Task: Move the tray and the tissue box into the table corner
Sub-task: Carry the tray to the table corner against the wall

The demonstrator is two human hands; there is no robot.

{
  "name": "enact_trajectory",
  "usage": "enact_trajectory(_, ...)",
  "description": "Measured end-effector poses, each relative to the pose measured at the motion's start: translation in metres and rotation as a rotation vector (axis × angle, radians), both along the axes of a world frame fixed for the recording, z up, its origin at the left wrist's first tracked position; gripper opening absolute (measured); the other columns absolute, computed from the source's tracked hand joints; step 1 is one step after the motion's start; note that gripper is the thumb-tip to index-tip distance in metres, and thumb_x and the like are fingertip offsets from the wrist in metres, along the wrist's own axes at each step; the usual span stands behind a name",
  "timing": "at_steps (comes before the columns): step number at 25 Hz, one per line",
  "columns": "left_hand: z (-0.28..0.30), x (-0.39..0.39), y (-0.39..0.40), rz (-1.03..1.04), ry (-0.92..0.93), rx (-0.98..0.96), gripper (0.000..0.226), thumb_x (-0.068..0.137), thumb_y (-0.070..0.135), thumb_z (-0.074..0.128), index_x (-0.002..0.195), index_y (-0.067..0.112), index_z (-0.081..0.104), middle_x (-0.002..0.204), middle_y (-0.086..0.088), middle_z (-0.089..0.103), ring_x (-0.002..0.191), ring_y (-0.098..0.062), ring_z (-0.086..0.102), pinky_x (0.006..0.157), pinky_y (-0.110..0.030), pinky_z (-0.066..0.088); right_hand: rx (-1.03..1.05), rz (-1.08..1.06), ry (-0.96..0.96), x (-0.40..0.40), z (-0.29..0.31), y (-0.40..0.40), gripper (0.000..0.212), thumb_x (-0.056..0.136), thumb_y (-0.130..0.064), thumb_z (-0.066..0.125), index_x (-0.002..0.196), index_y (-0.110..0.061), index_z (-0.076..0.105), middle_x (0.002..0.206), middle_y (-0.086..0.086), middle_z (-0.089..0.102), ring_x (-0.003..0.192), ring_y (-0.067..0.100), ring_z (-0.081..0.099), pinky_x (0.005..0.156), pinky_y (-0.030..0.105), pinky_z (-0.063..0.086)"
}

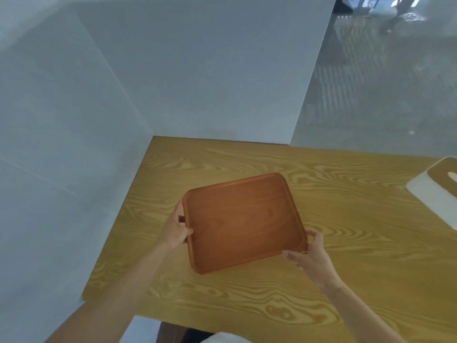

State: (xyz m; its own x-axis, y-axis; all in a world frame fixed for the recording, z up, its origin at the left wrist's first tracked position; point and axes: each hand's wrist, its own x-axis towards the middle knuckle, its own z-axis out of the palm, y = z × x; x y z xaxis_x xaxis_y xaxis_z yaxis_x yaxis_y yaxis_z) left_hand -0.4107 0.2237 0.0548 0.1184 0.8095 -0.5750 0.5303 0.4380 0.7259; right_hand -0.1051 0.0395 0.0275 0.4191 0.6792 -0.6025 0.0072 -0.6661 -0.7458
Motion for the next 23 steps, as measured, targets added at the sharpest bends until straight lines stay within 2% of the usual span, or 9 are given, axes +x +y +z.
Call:
enact_trajectory(3, -0.007, 0.023, 0.028, -0.074, 0.036, -0.026, 0.098, 0.085, -0.014, 0.061, 0.154, 0.042, 0.020, 0.103, -0.005, 0.060, 0.087, -0.022, 0.066, 0.066, -0.034, 0.058, -0.040, -0.048, -0.002, 0.010, -0.005, 0.003, 0.094, 0.071, -0.021, 0.090, 0.139, -0.026, 0.026, 0.102, 0.002, 0.072, 0.093, 0.017, 0.069, 0.088, 0.044, 0.055)
enact_trajectory(9, -0.032, 0.064, 0.086, -0.224, 0.092, -0.047, 0.100, 0.082, -0.015, 0.062, 0.152, 0.045, 0.022, 0.097, -0.010, 0.062, 0.082, -0.027, 0.067, 0.074, -0.043, 0.060, -0.098, -0.140, -0.044, 0.021, -0.025, 0.028, 0.098, 0.069, -0.026, 0.092, 0.141, -0.027, 0.027, 0.087, 0.001, 0.076, 0.085, 0.017, 0.070, 0.086, 0.045, 0.056)
enact_trajectory(12, -0.045, 0.077, 0.113, -0.290, 0.142, -0.006, 0.095, 0.083, -0.012, 0.062, 0.154, 0.038, 0.024, 0.094, -0.008, 0.064, 0.075, -0.021, 0.065, 0.058, -0.027, 0.051, -0.127, -0.171, -0.071, 0.021, -0.035, 0.045, 0.099, 0.068, -0.028, 0.092, 0.143, -0.024, 0.027, 0.085, -0.002, 0.077, 0.082, 0.014, 0.071, 0.083, 0.041, 0.057)
enact_trajectory(14, -0.053, 0.084, 0.130, -0.332, 0.185, 0.017, 0.090, 0.084, -0.010, 0.061, 0.154, 0.033, 0.025, 0.103, -0.008, 0.066, 0.080, -0.018, 0.064, 0.056, -0.021, 0.044, -0.155, -0.180, -0.088, 0.020, -0.039, 0.056, 0.099, 0.068, -0.031, 0.092, 0.142, -0.023, 0.028, 0.085, -0.002, 0.075, 0.080, 0.012, 0.070, 0.075, 0.035, 0.055)
enact_trajectory(18, -0.068, 0.093, 0.150, -0.330, 0.197, 0.020, 0.086, 0.086, -0.010, 0.059, 0.153, 0.033, 0.028, 0.112, -0.007, 0.068, 0.087, -0.019, 0.066, 0.062, -0.023, 0.047, -0.169, -0.180, -0.129, 0.021, -0.044, 0.070, 0.097, 0.069, -0.032, 0.091, 0.143, -0.025, 0.027, 0.081, -0.006, 0.075, 0.076, 0.006, 0.069, 0.066, 0.027, 0.052)
enact_trajectory(20, -0.074, 0.095, 0.154, -0.356, 0.266, 0.069, 0.079, 0.088, -0.007, 0.059, 0.153, 0.029, 0.030, 0.128, -0.009, 0.062, 0.102, -0.020, 0.063, 0.076, -0.024, 0.051, -0.183, -0.154, -0.176, 0.022, -0.046, 0.074, 0.094, 0.071, -0.034, 0.089, 0.143, -0.026, 0.029, 0.075, -0.010, 0.073, 0.069, 0.001, 0.068, 0.059, 0.022, 0.048)
enact_trajectory(22, -0.082, 0.096, 0.154, -0.394, 0.362, 0.164, 0.068, 0.090, -0.002, 0.059, 0.151, 0.021, 0.038, 0.131, -0.012, 0.055, 0.112, -0.027, 0.058, 0.091, -0.031, 0.049, -0.201, -0.113, -0.250, 0.021, -0.049, 0.075, 0.093, 0.072, -0.038, 0.088, 0.142, -0.023, 0.030, 0.075, -0.009, 0.071, 0.070, 0.004, 0.067, 0.059, 0.026, 0.051)
enact_trajectory(23, -0.086, 0.097, 0.152, -0.403, 0.402, 0.213, 0.061, 0.091, 0.000, 0.060, 0.147, 0.016, 0.044, 0.126, -0.013, 0.054, 0.108, -0.028, 0.058, 0.091, -0.033, 0.048, -0.213, -0.091, -0.288, 0.020, -0.049, 0.076, 0.092, 0.072, -0.040, 0.087, 0.142, -0.023, 0.030, 0.077, -0.009, 0.070, 0.072, 0.007, 0.066, 0.061, 0.031, 0.053)
